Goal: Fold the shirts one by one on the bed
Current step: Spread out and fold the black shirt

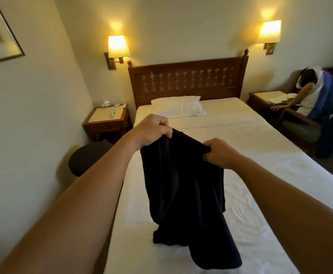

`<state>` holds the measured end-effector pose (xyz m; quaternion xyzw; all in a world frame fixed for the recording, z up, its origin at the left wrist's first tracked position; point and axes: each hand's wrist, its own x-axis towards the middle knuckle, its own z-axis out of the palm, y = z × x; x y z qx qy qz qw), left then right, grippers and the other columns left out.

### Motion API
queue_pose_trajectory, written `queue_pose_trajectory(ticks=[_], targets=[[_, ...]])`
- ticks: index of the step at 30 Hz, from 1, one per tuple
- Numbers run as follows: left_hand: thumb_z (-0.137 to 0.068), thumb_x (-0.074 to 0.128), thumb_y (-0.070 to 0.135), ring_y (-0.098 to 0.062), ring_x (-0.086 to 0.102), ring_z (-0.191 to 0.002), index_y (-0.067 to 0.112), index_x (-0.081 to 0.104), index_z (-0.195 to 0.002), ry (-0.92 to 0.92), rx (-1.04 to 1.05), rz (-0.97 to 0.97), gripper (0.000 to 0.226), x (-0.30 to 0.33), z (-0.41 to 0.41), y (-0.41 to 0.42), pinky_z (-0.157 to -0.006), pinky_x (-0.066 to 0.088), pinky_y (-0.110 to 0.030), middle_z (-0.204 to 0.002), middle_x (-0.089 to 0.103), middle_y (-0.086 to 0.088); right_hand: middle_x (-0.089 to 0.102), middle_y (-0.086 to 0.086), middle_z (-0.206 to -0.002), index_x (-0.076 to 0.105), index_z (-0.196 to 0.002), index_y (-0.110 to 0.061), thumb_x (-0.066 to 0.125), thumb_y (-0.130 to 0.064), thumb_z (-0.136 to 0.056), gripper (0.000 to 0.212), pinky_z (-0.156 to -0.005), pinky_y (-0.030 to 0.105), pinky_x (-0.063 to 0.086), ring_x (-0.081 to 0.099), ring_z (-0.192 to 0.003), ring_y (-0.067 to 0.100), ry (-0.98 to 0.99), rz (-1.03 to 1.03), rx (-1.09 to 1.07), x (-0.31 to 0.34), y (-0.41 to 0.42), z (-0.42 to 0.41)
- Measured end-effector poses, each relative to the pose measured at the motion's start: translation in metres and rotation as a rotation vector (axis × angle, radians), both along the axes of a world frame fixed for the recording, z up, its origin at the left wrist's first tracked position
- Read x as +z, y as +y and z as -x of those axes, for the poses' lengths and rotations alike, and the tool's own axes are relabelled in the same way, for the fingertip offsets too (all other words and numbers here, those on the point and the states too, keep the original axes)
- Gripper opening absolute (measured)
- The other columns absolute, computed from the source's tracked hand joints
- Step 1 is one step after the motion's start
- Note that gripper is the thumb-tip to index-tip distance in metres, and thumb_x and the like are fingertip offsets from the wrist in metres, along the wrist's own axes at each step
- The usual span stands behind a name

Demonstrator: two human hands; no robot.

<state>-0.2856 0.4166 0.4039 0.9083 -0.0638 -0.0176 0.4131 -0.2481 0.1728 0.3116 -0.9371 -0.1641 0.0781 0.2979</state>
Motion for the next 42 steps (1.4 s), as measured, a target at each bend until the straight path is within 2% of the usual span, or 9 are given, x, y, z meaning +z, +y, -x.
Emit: queue_pose_trajectory(ticks=[5,12,17,20,26,28,33,38,42], targets=[[-0.085,0.071,0.017,-0.019,0.052,-0.077,0.013,0.056,-0.073,-0.116,0.133,-0.087,0.020,0.008,-0.003,0.035,-0.069,0.038,-0.035,-0.080,0.053,-0.007,0.059,0.010,-0.069,0.062,-0.071,-0.012,0.059,-0.005,-0.087,0.018,-0.054,0.029,0.037,0.052,-0.059,0.024,-0.026,0.114,-0.107,-0.019,-0.041,-0.005],[-0.097,0.060,0.027,-0.019,0.049,-0.080,0.024,0.049,-0.087,-0.249,0.475,-0.797,0.016,-0.026,0.012,0.074,-0.077,0.037,-0.040,-0.080,0.051,0.005,0.057,0.009,-0.092,0.065,-0.092,-0.012,0.058,-0.005,-0.092,0.009,-0.073,0.046,0.055,0.059,-0.082,0.032,-0.142,0.217,-0.161,-0.020,-0.061,-0.008],[-0.097,0.055,0.019,-0.017,0.048,-0.074,0.024,0.050,-0.089,0.063,0.434,-0.898,0.011,-0.049,0.018,0.094,-0.086,0.039,-0.040,-0.084,0.056,0.000,0.055,0.011,-0.102,0.070,-0.103,-0.009,0.055,-0.002,-0.089,0.021,-0.074,0.042,0.053,0.058,-0.087,0.034,-0.183,0.244,-0.355,-0.033,-0.074,0.000],[-0.098,0.053,0.019,-0.023,0.060,-0.084,0.020,0.062,-0.095,0.167,0.430,-0.662,0.010,-0.067,0.015,0.091,-0.086,0.050,-0.044,-0.090,0.063,-0.004,0.059,0.010,-0.103,0.067,-0.107,-0.012,0.050,0.002,-0.090,0.027,-0.071,0.038,0.049,0.058,-0.088,0.032,-0.159,0.055,-0.377,-0.023,-0.061,-0.002],[-0.104,0.043,0.014,-0.020,0.056,-0.087,0.012,0.059,-0.109,0.270,0.838,0.516,0.016,-0.062,-0.002,0.079,-0.075,0.041,-0.034,-0.109,0.058,-0.008,0.061,0.011,-0.099,0.062,-0.108,-0.020,0.044,0.000,-0.093,0.031,-0.073,0.043,0.048,0.059,-0.087,0.036,-0.011,-0.245,-0.521,-0.004,-0.072,-0.015],[-0.104,0.042,0.015,-0.024,0.058,-0.105,0.014,0.059,-0.127,0.233,0.831,0.637,0.028,-0.059,-0.012,0.079,-0.079,0.040,-0.033,-0.121,0.057,-0.008,0.059,0.014,-0.096,0.063,-0.104,-0.017,0.043,0.003,-0.092,0.031,-0.067,0.042,0.043,0.055,-0.081,0.034,0.035,-0.353,-0.571,-0.003,-0.074,-0.021],[-0.095,0.056,0.023,-0.030,0.057,-0.094,0.011,0.064,-0.083,0.178,0.375,0.202,0.019,-0.058,-0.018,0.078,-0.083,0.039,-0.042,-0.089,0.058,-0.010,0.052,0.018,-0.083,0.060,-0.089,-0.014,0.041,0.008,-0.090,0.029,-0.064,0.042,0.034,0.046,-0.068,0.031,0.075,-0.392,-0.625,-0.007,-0.079,-0.020],[-0.078,0.085,0.030,-0.022,0.069,-0.097,0.020,0.074,-0.099,0.369,-0.054,-0.176,0.025,-0.085,-0.018,0.090,-0.090,0.051,-0.040,-0.101,0.074,-0.004,0.061,0.015,-0.089,0.060,-0.098,-0.017,0.045,-0.006,-0.098,0.018,-0.067,0.040,0.048,0.060,-0.077,0.034,0.027,0.041,-0.501,-0.016,-0.096,-0.005],[-0.094,0.067,0.027,-0.022,0.062,-0.086,0.025,0.068,-0.091,0.036,0.103,-0.631,0.004,-0.096,-0.031,0.092,-0.082,0.055,-0.045,-0.095,0.064,0.000,0.060,0.008,-0.089,0.057,-0.093,-0.016,0.053,-0.014,-0.099,0.007,-0.074,0.045,0.055,0.058,-0.077,0.029,-0.118,0.300,-0.431,-0.010,-0.103,-0.012]])
